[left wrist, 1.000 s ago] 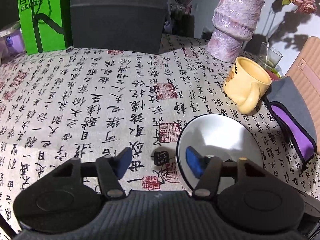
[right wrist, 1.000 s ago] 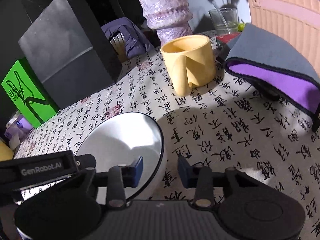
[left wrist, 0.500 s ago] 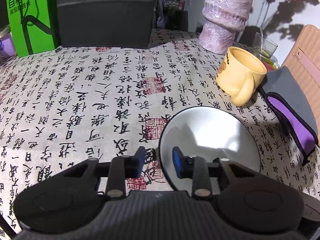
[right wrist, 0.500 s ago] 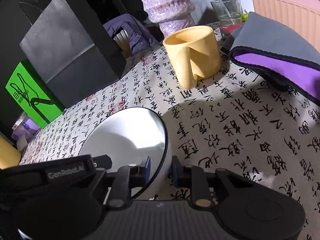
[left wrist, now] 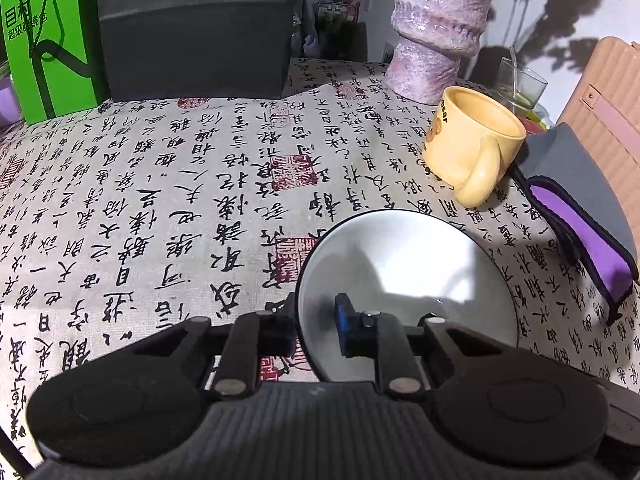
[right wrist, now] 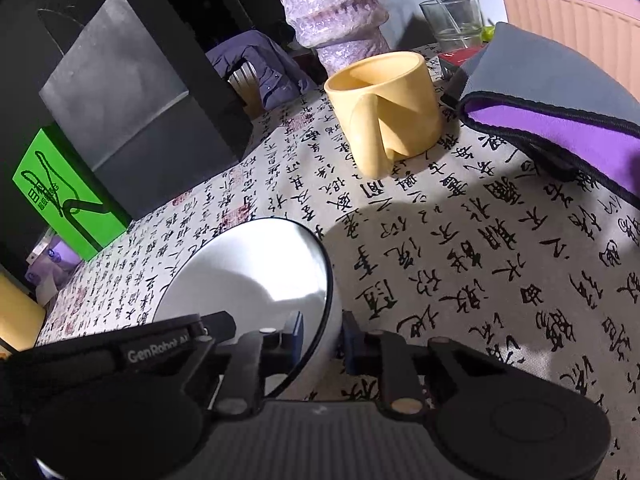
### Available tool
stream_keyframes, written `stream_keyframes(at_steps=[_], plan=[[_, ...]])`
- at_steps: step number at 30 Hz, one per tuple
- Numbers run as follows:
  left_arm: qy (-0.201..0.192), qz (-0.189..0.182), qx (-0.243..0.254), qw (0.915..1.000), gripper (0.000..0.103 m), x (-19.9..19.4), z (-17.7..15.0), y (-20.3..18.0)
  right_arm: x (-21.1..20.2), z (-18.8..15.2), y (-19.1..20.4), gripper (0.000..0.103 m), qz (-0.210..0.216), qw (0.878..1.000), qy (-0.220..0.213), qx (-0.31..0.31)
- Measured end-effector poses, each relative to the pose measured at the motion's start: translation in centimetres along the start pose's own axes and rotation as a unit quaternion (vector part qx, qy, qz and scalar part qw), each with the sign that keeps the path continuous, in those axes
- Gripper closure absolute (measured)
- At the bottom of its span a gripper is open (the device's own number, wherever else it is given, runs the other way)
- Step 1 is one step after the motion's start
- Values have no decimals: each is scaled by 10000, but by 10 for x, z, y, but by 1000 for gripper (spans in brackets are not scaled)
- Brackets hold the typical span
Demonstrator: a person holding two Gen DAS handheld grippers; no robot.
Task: Organize plates and bowls
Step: 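Lift the white bowls off the table with both grippers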
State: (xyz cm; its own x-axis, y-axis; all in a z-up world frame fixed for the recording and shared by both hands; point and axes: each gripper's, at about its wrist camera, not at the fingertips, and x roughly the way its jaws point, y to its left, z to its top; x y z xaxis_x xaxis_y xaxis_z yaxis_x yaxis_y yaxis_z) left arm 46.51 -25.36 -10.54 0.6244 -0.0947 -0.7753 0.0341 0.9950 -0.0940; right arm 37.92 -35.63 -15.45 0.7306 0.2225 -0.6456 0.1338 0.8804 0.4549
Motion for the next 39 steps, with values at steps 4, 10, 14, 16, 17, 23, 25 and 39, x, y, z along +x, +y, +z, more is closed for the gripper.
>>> stream_keyframes(at_steps=[4,10,14,16,17,23,25,39], plan=[[-37,-47,57,10000,84,0,-1,1,0,0,0,85,-6,10000,-29,-14],[-69,-74,88,9999,84,-3,-2,2,0,-1,0,86,0,10000,-61,-24],[-109,-107,78,9999,85,-4,-3,3,1,0,1,86,-5,10000,-64,-61],[-134,-125,70,9998,85,-6,-2,4,2,0,1,87,-5,9999,-63,-82],[-153,-139,68,9998,85,-7,-3,4,2,0,2,87,-10,9999,-66,-92],[-199,-113,60,9997,85,-11,-4,4,1,1,2,88,16,9998,-127,-158],[-204,-109,84,9997,85,-12,-3,3,1,2,2,88,29,9998,-137,-167],[-145,45,-116,9998,87,-11,-11,7,5,3,0,88,120,9998,-40,-151]])
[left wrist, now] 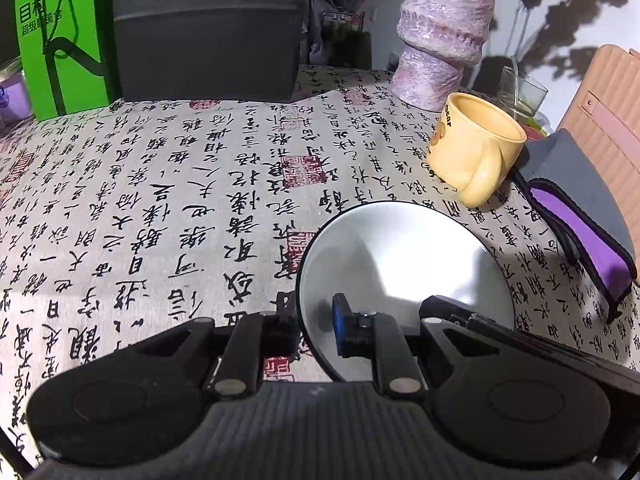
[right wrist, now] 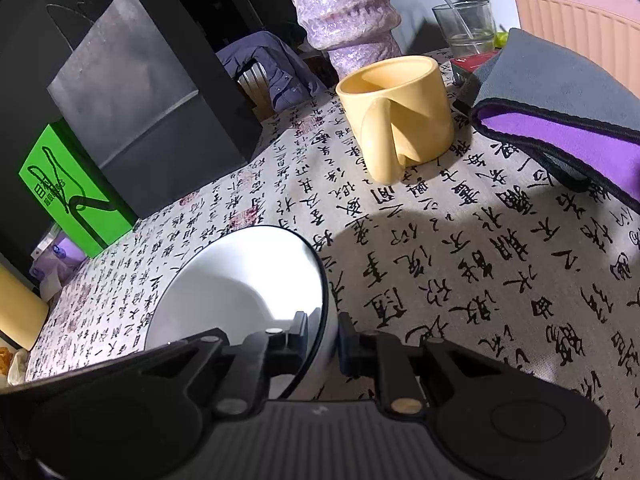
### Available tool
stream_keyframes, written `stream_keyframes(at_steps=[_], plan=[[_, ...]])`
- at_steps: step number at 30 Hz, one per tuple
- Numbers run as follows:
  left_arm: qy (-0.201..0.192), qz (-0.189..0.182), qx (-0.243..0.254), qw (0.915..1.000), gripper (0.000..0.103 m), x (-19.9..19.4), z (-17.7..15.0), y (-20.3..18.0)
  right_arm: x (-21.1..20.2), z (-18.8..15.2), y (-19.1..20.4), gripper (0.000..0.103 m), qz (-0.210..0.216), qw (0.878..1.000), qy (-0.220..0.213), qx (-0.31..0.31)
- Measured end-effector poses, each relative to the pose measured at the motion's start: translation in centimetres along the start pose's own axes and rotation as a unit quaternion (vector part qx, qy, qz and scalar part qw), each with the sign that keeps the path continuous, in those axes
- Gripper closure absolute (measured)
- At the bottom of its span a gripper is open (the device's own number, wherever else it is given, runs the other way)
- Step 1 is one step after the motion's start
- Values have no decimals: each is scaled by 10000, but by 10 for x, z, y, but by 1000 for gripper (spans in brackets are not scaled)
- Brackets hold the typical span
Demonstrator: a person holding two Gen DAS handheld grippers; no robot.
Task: Organize plates and bowls
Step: 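Lift the white bowls off the table with both grippers, then carry both held white bowls toward the blue bowl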
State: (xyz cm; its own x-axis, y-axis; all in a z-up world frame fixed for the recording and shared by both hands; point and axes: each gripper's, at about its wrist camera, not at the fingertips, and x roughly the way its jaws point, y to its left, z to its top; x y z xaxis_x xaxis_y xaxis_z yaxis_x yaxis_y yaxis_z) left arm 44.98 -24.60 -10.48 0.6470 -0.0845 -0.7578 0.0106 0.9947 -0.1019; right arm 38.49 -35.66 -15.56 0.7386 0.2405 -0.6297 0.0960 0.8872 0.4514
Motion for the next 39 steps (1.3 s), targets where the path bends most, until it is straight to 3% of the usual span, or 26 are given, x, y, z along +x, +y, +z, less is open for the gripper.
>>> stream_keyframes(at_steps=[11,26,39], plan=[[-198,45,-53,9998,87,-17,-1,1,-9,0,5,89,116,9998,-95,-92],[-142,-52,-343,9993,87,-27,0,14,-18,1,24,89,12,9990,-216,-379],[-379,47,-395,9985,87,-63,2,29,-37,-1,51,89,187,9984,-276,-458]])
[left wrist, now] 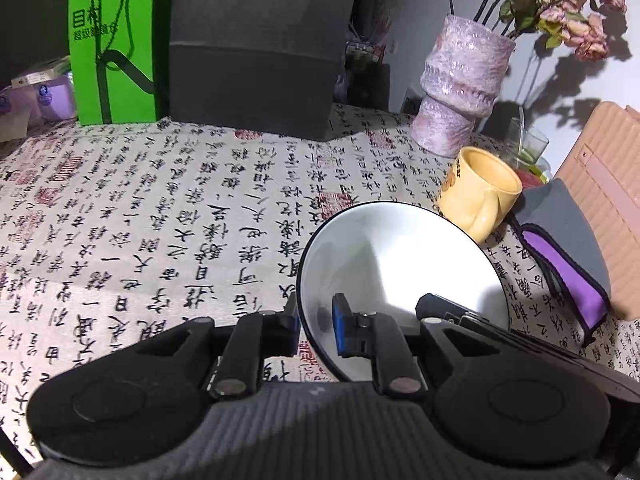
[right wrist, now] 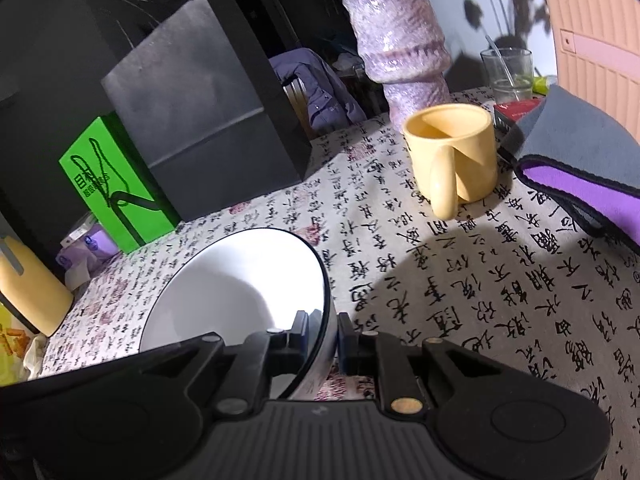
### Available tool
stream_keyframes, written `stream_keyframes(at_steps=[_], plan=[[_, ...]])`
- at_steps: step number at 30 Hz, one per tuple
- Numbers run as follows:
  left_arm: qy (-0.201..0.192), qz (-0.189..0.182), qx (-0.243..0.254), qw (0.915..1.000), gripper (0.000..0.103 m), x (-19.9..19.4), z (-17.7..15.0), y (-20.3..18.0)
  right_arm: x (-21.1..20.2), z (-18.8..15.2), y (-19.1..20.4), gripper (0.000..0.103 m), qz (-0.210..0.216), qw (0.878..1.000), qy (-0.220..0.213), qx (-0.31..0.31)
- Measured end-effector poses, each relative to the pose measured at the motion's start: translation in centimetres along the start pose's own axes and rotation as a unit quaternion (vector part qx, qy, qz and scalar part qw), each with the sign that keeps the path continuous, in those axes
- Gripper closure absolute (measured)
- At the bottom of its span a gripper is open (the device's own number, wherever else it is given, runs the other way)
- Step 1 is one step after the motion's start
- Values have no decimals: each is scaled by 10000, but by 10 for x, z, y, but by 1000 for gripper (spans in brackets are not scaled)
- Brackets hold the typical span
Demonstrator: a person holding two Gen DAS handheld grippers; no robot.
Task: Organize plates and bowls
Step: 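Carry both held white bowls toward the blue bowl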
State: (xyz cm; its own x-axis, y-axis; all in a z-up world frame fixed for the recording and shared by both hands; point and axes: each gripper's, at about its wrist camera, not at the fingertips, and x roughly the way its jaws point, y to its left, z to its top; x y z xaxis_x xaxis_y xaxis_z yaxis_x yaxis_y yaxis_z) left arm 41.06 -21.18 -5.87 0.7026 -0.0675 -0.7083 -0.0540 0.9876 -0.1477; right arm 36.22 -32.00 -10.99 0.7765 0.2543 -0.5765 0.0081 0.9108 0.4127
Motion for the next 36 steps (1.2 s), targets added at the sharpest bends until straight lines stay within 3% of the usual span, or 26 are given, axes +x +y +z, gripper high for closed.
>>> stream_keyframes(at_steps=[36], plan=[[-524,-212,-345,9978,87,-106,-20,81,-75,-39,106,89,35,9971,-455,-614]])
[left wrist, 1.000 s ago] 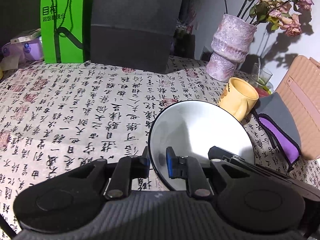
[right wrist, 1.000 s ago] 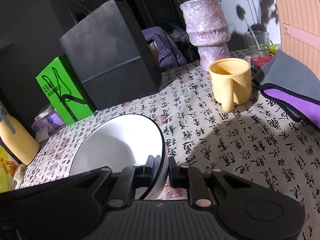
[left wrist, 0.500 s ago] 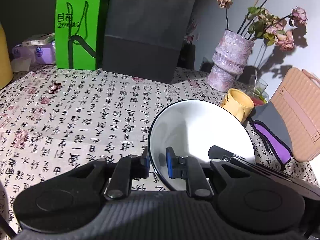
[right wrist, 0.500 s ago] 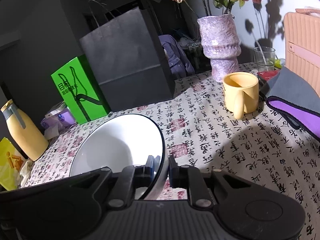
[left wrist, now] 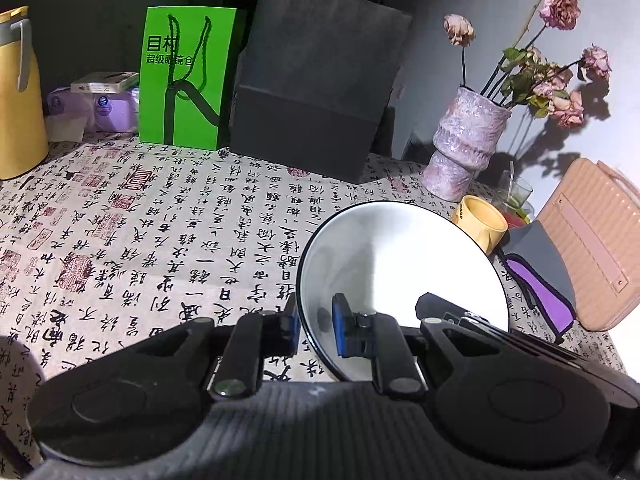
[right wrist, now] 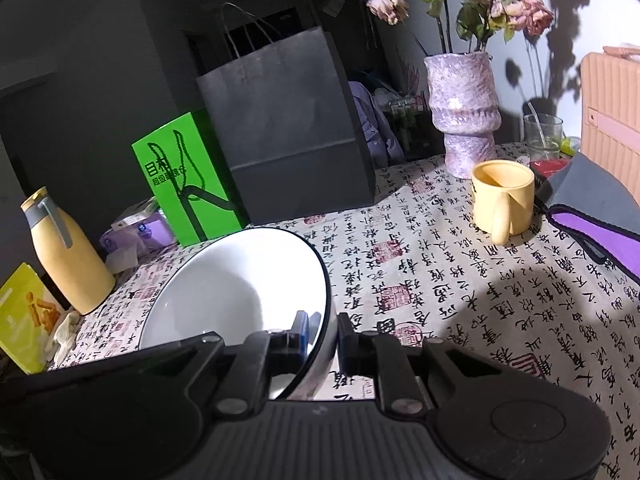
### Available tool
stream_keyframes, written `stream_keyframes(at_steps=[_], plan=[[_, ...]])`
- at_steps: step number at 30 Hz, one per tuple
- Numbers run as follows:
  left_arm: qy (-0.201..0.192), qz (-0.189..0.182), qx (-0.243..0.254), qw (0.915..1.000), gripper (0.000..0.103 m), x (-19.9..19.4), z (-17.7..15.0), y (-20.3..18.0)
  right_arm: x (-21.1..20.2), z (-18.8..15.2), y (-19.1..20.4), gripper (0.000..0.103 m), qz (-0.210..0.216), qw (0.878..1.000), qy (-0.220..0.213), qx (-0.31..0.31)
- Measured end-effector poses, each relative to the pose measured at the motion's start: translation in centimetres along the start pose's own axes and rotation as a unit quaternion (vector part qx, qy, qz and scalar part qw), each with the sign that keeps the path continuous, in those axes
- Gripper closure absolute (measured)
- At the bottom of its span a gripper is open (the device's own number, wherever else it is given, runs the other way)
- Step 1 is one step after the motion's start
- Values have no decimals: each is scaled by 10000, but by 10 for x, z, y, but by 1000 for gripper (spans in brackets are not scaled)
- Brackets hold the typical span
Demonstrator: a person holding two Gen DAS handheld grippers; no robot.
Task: Organize plates and bowls
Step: 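Carry both held white bowls toward the blue bowl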
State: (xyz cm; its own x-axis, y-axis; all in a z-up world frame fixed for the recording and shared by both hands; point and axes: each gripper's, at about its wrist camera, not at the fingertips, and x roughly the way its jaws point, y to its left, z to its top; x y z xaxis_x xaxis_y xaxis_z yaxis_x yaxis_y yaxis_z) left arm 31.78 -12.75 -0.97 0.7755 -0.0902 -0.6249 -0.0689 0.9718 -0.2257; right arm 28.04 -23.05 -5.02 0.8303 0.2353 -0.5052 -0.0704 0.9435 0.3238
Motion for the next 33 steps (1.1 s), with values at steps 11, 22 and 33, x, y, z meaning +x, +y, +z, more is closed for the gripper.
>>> stream_keyframes(at_steps=[11,22,33], plan=[[-108,136,-88,9998,87,-21,-3,27,-5,-13,29,89,117,9999,7,-55],[-232,185,-166,9994,87,-42,-7,49,-13,-22,53,88,258,9995,-35,-151],[-395,231,-105,9989,87,-64,-14,63,-26,-31,76,88,328,9991,-112,-236]])
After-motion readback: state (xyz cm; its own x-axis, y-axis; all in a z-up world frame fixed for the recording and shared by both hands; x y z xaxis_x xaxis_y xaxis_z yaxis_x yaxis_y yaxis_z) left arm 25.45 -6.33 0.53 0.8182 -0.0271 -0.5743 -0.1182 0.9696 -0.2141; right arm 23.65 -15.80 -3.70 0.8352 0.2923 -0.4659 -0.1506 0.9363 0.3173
